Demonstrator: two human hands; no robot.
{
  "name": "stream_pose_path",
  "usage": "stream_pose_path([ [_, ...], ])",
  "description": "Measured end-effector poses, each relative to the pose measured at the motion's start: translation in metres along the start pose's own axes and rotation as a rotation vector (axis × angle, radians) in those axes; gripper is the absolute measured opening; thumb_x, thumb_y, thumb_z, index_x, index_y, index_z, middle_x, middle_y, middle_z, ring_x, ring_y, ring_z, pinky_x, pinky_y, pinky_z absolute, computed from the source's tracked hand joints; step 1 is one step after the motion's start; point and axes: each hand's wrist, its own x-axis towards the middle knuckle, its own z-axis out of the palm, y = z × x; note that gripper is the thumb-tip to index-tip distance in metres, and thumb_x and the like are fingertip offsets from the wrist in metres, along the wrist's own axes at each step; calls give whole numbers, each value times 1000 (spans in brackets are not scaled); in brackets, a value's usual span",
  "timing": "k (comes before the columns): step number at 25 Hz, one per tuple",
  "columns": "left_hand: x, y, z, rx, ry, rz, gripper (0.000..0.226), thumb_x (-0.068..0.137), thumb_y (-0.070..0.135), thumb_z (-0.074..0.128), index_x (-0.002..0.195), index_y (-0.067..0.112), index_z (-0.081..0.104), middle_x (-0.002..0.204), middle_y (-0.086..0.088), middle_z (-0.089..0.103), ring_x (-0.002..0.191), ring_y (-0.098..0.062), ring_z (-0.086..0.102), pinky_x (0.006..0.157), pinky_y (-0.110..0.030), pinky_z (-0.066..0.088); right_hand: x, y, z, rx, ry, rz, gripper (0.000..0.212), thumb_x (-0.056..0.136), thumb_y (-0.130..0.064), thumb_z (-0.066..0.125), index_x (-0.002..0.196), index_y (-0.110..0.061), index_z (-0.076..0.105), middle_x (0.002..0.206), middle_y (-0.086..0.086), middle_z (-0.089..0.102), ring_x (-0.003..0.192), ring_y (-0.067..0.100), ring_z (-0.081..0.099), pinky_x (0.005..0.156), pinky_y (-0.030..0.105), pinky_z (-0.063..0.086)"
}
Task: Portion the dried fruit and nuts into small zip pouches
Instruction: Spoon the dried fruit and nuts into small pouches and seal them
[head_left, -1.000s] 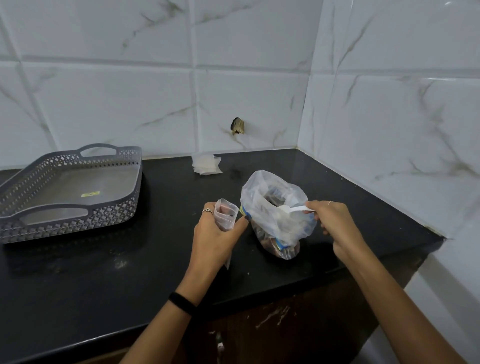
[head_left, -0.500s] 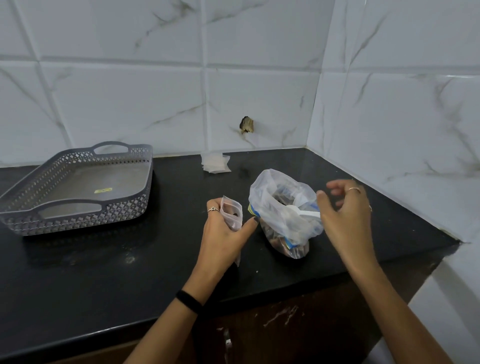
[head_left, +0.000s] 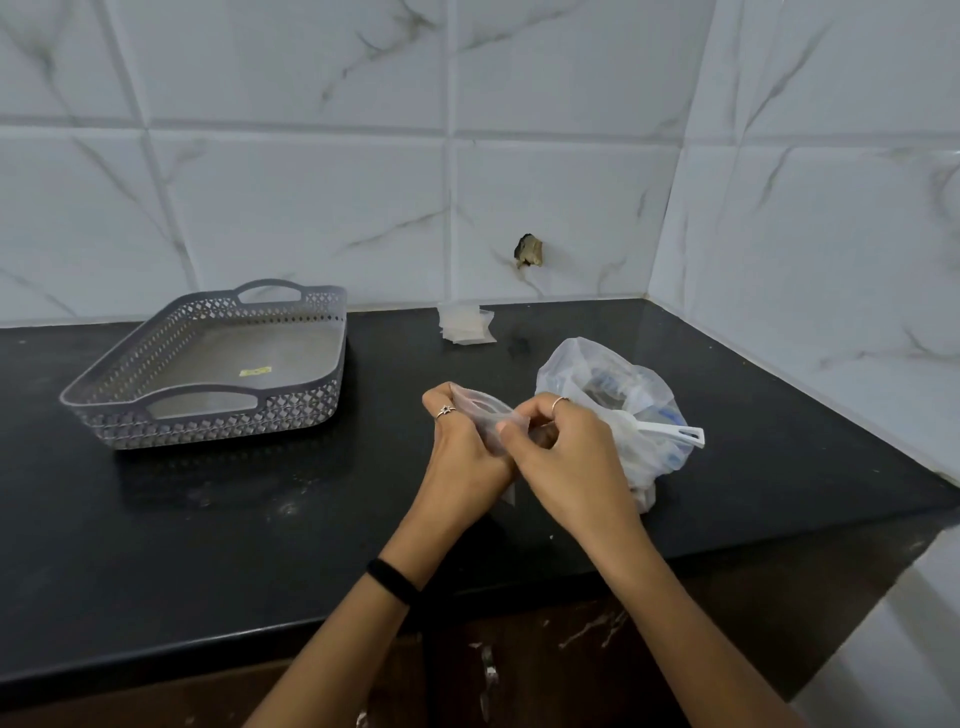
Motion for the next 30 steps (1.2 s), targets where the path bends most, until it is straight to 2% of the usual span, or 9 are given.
stream_pose_path([
  [4,3,-1,-20,-81,-68,-15,44,80,-2,67,114,17,45,111,-4,62,100,-10,64,77,-18,53,12,-1,-6,-91,122,-85,11,88,-20,62,77,-16,64,69,-10,60,69,7,56,64,19,44],
  [6,6,0,-31,-72,6,48,23,87,2,62,102,19,62,102,0,69,96,-9,63,78,-14,49,18,0,-13,-18,77,-63,11,86,-20,65,76,-17,68,70,-10,62,69,4,57,63,10,41],
  [8,8,4,-40,-49,32,103,18,91,5,60,89,21,68,86,3,71,83,-4,64,75,-14,48,20,-3,-19,192,-55,28,9,85,-20,68,76,-19,71,72,-7,67,72,3,61,69,13,45],
  [12,11,11,-48,142,41,210,23,90,9,63,77,28,67,74,11,68,69,4,62,67,-13,49,25,-1,-23,205,-97,33,7,84,-23,69,79,-20,72,77,-4,70,80,9,65,78,28,52],
  [17,11,18,-51,297,28,259,14,92,12,61,82,20,67,75,9,66,75,-10,64,68,-28,53,26,1,-23,239,-156,34,3,85,-24,69,84,-25,72,84,-5,72,86,10,66,87,35,54],
  [21,11,23,-55,388,-47,263,22,94,16,58,79,32,59,76,13,62,76,-3,61,66,-14,48,23,-2,-24,128,-183,-39,4,86,-26,67,86,-28,70,82,-7,67,85,10,62,81,30,51],
  [24,11,21,-55,334,-71,266,21,94,17,59,81,34,60,76,12,62,75,-2,58,67,-14,45,23,-3,-23,114,-152,-43,6,87,-24,66,83,-27,68,76,-14,62,80,4,57,76,27,46],
  [27,9,19,-56,210,-112,241,14,91,16,62,89,29,64,80,10,64,79,-5,61,70,-16,49,23,-2,-20,186,-132,3,8,87,-21,66,80,-26,67,85,-5,68,89,13,63,85,38,51],
  [30,8,19,-57,223,-94,210,13,90,13,63,87,25,64,81,7,64,81,-8,61,72,-17,48,20,-1,-17,185,-160,-2,6,89,-21,63,86,-25,67,88,-3,68,90,13,63,82,32,52],
])
